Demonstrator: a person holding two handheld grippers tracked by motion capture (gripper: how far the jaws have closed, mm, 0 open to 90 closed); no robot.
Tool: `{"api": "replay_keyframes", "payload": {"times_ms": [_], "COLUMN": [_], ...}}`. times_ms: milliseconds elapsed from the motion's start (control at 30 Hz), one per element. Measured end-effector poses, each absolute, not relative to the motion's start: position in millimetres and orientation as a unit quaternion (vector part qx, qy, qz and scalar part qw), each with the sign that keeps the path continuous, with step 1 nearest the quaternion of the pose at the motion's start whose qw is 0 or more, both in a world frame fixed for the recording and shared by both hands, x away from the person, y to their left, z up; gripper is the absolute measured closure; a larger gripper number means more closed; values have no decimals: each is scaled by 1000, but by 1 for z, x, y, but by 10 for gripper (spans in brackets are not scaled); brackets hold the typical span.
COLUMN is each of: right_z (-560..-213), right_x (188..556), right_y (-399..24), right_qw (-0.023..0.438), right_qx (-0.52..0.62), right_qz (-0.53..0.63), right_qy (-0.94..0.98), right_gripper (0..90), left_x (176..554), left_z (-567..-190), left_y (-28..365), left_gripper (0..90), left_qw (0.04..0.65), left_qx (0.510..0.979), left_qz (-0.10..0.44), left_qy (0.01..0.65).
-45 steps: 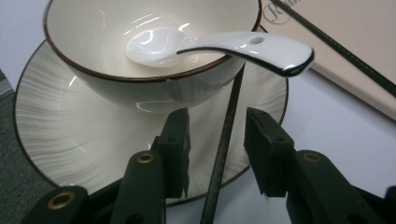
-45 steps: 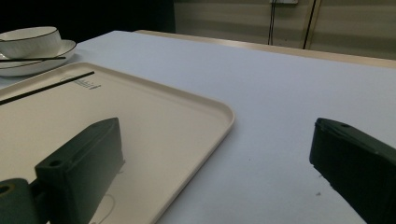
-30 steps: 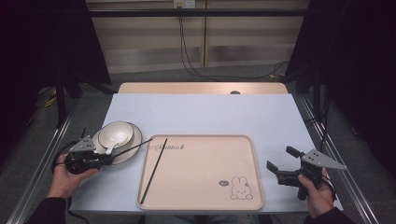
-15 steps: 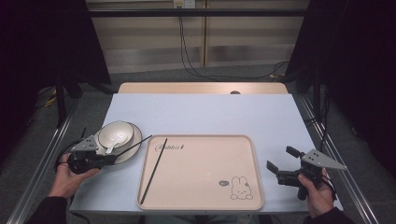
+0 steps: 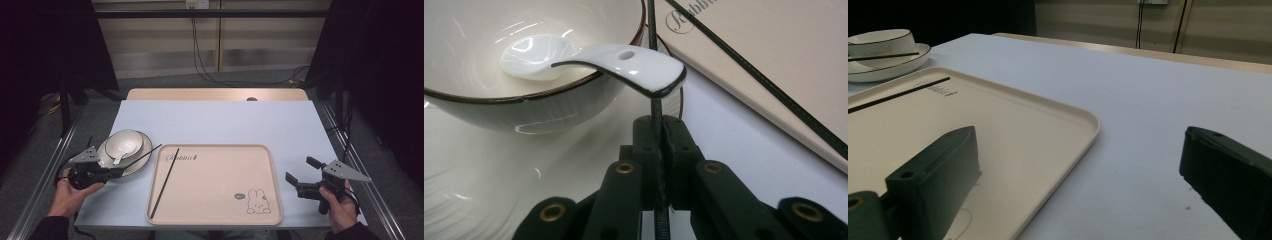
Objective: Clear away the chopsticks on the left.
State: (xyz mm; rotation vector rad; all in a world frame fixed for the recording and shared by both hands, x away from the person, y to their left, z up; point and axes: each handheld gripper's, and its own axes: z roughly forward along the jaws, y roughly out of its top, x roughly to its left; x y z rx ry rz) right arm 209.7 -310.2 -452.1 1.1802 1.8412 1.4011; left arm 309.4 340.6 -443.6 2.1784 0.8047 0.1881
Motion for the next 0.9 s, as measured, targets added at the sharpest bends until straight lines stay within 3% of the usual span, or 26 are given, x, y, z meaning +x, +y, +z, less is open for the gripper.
{"api": "replay_keyframes", "payload": {"times_ms": [467,900], "right_z": [-452,-452], "right_x": [210,210], "right_y": [-310,-309], "right_qw": [269,268], "right_qx": [440,439], "right_qz": [521,522], "right_qy": [680,680], "right_gripper": [24,24], "left_x": [286,253], "left_z": [-436,-426], "left_y": [337,304], "left_gripper": [858,858], "left_qw": [417,438], "left_qx": [834,807], "left_qz": [61,59], "left_qy": [356,391]}}
